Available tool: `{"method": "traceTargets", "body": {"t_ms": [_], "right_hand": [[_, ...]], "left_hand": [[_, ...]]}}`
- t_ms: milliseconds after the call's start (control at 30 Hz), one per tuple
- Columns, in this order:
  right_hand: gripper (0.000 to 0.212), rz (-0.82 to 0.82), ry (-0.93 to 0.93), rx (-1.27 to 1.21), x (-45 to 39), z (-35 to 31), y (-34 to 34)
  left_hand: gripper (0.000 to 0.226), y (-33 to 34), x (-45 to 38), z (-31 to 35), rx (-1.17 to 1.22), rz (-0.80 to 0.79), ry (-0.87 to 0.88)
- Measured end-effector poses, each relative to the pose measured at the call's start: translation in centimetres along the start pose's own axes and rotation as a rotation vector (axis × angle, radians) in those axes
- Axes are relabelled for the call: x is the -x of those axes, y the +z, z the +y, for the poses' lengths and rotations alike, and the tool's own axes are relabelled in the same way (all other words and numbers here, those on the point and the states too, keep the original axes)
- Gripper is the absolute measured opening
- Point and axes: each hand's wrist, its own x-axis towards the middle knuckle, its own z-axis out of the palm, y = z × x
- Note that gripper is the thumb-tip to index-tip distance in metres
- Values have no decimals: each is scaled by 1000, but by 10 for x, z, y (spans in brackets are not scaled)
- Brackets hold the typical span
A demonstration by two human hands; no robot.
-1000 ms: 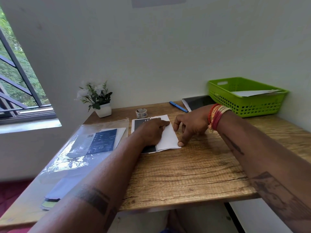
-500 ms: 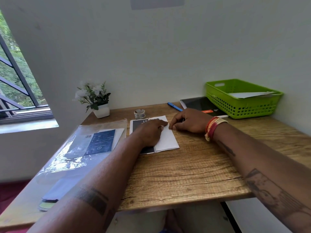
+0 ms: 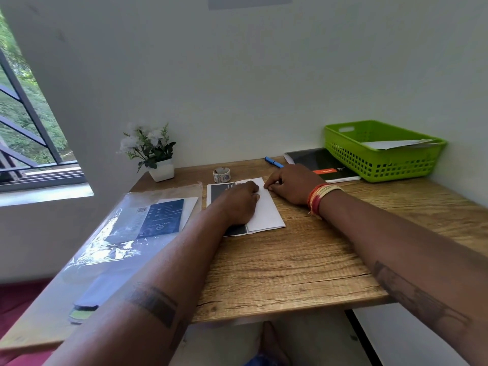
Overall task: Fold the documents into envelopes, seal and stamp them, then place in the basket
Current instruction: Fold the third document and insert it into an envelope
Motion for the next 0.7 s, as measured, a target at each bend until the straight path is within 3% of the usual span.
{"method": "traceTargets", "body": {"t_ms": [567, 700], "right_hand": [[45, -85, 116, 207, -38, -1, 21], [40, 50, 119, 138, -33, 7, 21]], "left_hand": [[43, 2, 1, 1, 16, 18, -8], [42, 5, 0, -1, -7, 49, 2]]}}
